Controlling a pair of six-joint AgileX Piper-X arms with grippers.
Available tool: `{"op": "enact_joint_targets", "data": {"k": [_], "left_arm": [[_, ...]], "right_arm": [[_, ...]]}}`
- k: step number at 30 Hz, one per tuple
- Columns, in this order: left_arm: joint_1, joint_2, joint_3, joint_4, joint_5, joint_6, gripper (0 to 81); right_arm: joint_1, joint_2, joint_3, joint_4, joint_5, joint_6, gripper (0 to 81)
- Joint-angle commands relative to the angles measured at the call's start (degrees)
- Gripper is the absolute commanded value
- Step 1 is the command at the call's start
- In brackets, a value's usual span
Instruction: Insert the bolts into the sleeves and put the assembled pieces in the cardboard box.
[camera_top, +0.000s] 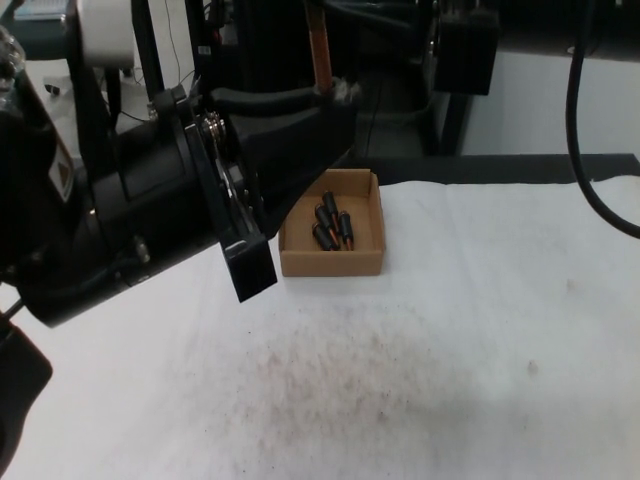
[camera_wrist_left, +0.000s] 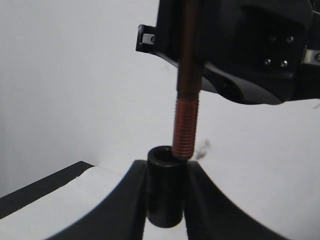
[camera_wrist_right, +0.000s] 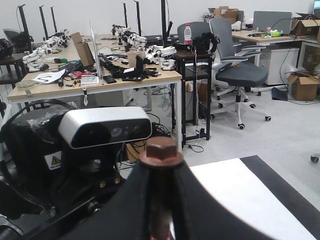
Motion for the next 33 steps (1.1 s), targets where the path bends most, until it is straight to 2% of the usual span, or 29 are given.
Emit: {"op": "enact_joint_targets", "data": {"k": [1, 22, 33], "left_arm": [[-0.1, -0.3, -0.3, -1.1, -0.1, 0.1, 0.3], [-0.1, -2.0, -0.3, -0.8, 1.3, 0.4, 0.3], [0.1, -2.0, -0.3, -0.6, -0.4, 0.4, 0.3]], "right_arm": [[0.0, -0.3, -0.2, -0.3, -0.5, 0.0, 0.8], [0.0, -0.3, -0.2, -0.3, 0.4, -0.1, 0.8], [0.0, -0.3, -0.2, -0.2, 0.4, -0.1, 0.8]]}}
